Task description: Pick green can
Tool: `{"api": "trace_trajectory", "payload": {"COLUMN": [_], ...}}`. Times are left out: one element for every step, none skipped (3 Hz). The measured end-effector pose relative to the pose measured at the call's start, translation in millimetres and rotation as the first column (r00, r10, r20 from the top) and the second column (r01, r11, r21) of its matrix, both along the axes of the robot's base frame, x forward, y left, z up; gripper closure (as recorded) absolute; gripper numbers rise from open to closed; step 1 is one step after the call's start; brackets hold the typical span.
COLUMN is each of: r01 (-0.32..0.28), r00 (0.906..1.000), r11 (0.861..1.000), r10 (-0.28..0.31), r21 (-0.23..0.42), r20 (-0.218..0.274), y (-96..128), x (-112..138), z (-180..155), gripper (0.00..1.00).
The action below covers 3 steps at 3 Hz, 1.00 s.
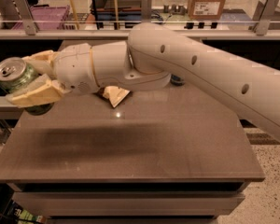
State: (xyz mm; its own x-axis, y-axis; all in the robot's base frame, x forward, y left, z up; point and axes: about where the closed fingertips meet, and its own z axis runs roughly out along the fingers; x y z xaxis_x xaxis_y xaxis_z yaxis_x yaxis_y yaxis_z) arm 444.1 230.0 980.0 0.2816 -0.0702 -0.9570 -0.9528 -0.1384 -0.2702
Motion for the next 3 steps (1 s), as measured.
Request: {"api": "trace_trajectory", "payload": {"r01": [-0.025,-0.052,-0.081], "r00": [0.9979,0.9938,0.9869], "r11": [1.0,0.999,0.997], "r10": [0.025,0.053,0.081], "r21": [-0.012,-0.008,-0.002], "r20": [0.059,0.097,0.139], "y": [-6.5,-11.4,-14.2], "x": [-2.3,-0.4,-1.4], "z": [21.3,33.4,45.3], "gripper": [1.0,1.0,1.0]}}
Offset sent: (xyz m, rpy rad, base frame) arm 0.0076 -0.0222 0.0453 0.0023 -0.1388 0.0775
